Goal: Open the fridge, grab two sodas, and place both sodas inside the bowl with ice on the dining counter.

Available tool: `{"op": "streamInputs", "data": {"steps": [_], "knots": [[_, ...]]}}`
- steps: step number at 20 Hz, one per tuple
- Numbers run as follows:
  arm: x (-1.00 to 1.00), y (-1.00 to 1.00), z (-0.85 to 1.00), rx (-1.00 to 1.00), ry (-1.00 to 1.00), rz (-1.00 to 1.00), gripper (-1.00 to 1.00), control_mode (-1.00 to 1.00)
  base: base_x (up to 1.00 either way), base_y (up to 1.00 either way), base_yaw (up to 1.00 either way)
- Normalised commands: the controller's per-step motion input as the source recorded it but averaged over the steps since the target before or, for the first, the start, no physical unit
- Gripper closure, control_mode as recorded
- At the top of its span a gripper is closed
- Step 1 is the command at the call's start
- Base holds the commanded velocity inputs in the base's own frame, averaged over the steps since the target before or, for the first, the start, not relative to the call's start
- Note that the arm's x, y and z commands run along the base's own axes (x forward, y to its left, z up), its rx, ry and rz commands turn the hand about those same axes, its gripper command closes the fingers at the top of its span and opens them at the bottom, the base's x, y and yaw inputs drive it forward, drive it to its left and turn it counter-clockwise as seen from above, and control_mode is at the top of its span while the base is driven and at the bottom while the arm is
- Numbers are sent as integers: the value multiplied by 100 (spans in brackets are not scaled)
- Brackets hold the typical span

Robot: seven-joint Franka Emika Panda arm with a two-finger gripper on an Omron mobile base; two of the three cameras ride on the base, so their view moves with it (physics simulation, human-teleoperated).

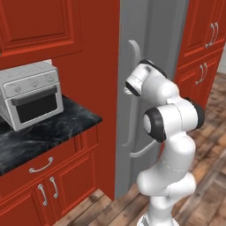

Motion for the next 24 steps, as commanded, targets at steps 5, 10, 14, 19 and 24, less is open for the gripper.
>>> {"op": "streamInputs", "data": {"steps": [5, 10, 14, 19, 24], "knots": [[-26, -100, 0, 0, 10, -16, 100, -100, 0, 0, 0], [-31, -100, 6, 0, 10, -14, 100, -100, 0, 0, 0], [-27, -100, 9, 0, 5, -7, 100, -100, 0, 0, 0], [-28, -100, 20, 0, 5, -2, 100, -100, 0, 0, 0], [-33, -100, 45, 0, 12, -5, 100, -100, 0, 0, 0]]}}
